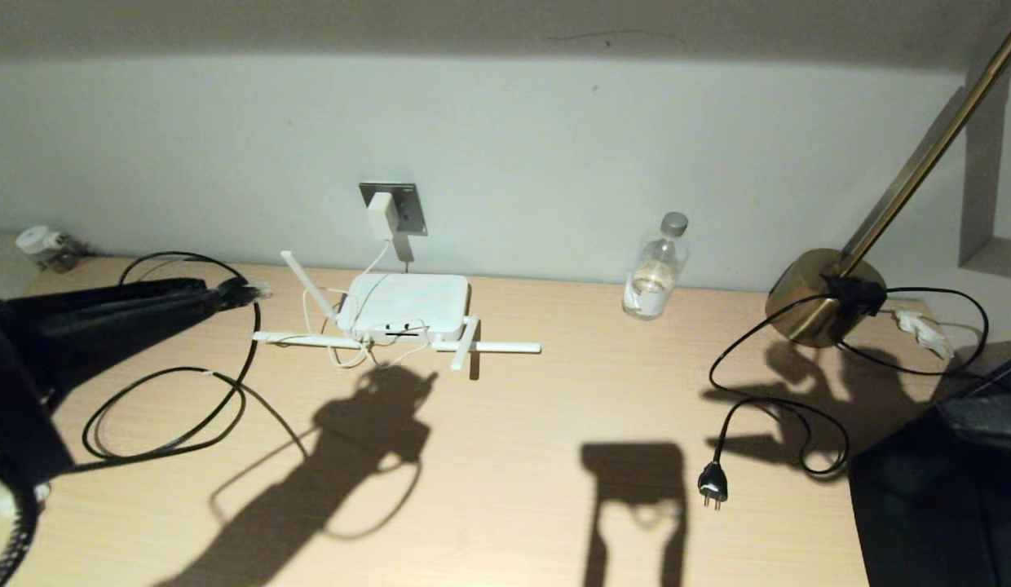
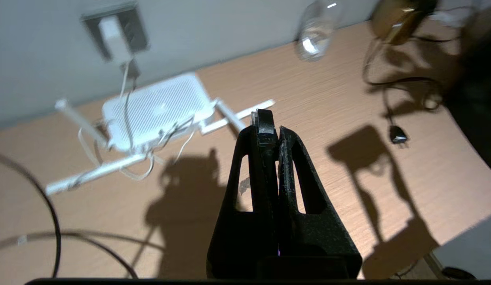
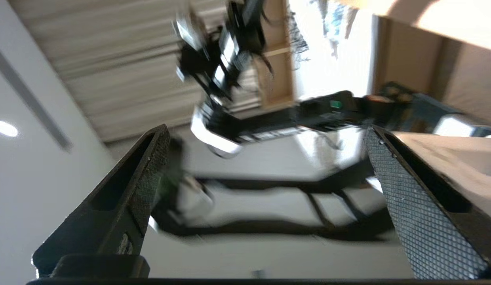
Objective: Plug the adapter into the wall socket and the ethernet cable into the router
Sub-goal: Align cable and router interface
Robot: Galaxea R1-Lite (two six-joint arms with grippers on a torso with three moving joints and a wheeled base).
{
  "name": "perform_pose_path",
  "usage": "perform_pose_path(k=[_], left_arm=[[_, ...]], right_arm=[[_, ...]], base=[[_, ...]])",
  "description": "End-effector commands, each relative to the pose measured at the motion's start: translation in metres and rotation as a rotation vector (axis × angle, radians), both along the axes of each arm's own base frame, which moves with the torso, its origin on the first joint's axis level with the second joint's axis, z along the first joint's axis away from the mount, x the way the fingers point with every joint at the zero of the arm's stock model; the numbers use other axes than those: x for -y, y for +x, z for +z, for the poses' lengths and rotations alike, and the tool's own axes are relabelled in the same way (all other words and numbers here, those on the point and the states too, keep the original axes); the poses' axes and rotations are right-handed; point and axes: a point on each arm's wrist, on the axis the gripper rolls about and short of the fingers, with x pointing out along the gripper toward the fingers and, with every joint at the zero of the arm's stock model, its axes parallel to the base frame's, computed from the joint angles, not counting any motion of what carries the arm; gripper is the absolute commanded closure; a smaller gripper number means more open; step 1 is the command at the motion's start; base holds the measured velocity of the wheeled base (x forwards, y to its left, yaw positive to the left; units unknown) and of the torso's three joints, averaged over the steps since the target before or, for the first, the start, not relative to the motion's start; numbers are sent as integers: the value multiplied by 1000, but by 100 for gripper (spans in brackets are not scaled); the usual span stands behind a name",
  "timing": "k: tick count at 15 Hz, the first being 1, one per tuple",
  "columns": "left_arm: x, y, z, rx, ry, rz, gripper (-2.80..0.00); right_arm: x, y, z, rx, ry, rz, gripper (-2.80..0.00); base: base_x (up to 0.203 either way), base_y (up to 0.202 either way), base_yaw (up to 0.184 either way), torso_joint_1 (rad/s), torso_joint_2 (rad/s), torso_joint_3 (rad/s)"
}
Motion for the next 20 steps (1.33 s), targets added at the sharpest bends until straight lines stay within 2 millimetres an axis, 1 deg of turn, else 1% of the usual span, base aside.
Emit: perform_pose_path(k=[1,3,5,7,8,9,10,11,13,15,16,17,18,19,20], left_arm=[[7,13,-4,-44,3,42,0],[7,14,-2,-38,6,50,0],[8,14,-3,-16,62,45,0],[7,14,-3,-13,72,52,0],[7,14,-3,-10,75,77,0],[6,13,-1,-3,73,105,0],[5,12,1,5,69,122,0],[4,12,4,14,64,134,0],[2,11,4,20,68,180,0],[2,12,2,14,77,215,0],[2,13,1,9,81,220,0],[4,15,0,3,85,221,0],[3,15,0,1,83,222,0],[4,15,-2,-3,86,219,0],[4,16,-3,-8,87,217,0]], right_arm=[[18,-30,-9,92,3,-18,-280],[28,-45,-20,213,-60,-66,-280],[33,-53,-30,351,-185,-142,-280],[37,-57,-44,503,-341,-186,-280],[38,-56,-55,592,-436,-189,-280],[39,-55,-69,683,-536,-175,-280],[39,-54,-87,746,-629,-143,-280],[40,-54,-105,758,-683,-132,-280],[41,-52,-144,754,-787,-169,-280],[47,-60,-192,759,-881,-197,-280],[52,-70,-215,784,-908,-213,-280],[58,-82,-228,842,-908,-260,-280],[62,-88,-238,863,-915,-315,-280],[66,-92,-249,833,-977,-412,-280],[69,-94,-256,799,-1056,-464,-280]], base=[[0,0,0,0,0,0],[0,0,0,0,0,0],[0,0,0,0,0,0],[0,0,0,0,0,0],[0,0,0,0,0,0],[0,0,0,0,0,0],[0,0,0,0,0,0],[0,0,0,0,0,0],[0,0,0,0,0,0],[0,0,0,0,0,0],[0,0,0,0,0,0],[0,0,0,0,0,0],[0,0,0,0,0,0],[0,0,0,0,0,0],[0,0,0,0,0,0]])
